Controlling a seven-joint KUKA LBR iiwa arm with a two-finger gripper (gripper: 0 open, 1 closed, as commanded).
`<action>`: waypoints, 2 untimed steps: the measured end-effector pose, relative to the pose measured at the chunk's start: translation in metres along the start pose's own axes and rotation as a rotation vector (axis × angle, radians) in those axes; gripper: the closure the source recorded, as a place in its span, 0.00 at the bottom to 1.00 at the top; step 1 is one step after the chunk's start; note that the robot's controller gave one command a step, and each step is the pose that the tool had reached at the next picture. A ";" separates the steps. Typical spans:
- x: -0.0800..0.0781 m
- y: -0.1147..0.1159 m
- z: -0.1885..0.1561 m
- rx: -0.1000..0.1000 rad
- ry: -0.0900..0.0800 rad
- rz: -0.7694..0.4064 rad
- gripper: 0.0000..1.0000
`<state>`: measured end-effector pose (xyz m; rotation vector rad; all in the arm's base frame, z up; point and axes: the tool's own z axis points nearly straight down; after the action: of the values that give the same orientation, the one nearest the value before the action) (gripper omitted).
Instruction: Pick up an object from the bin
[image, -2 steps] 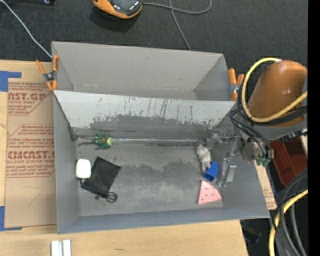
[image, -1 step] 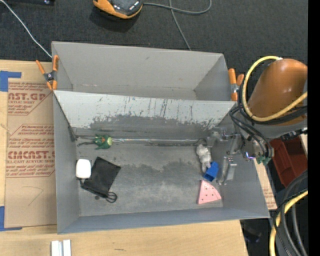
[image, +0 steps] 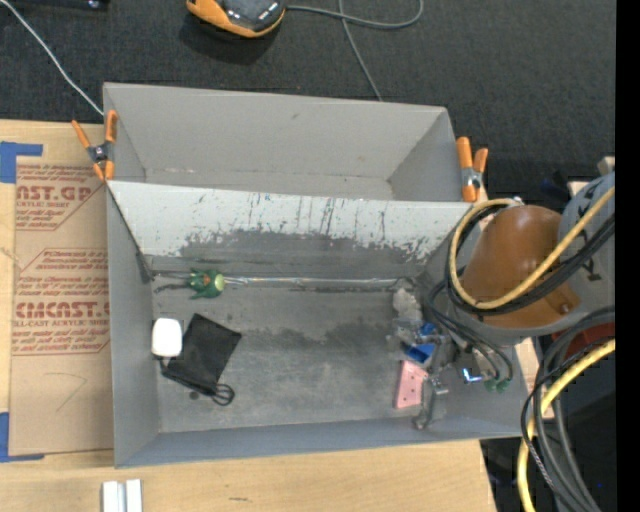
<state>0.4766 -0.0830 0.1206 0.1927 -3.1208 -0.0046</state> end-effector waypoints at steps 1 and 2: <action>-0.017 0.010 0.010 0.004 -0.016 0.006 0.00; -0.018 -0.032 0.050 0.003 -0.009 -0.208 0.00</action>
Offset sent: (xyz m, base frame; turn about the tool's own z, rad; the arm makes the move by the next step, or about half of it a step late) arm 0.0181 -0.0291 -0.0506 -0.2130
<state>0.4973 -0.1120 0.0705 0.5174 -3.0937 -0.0037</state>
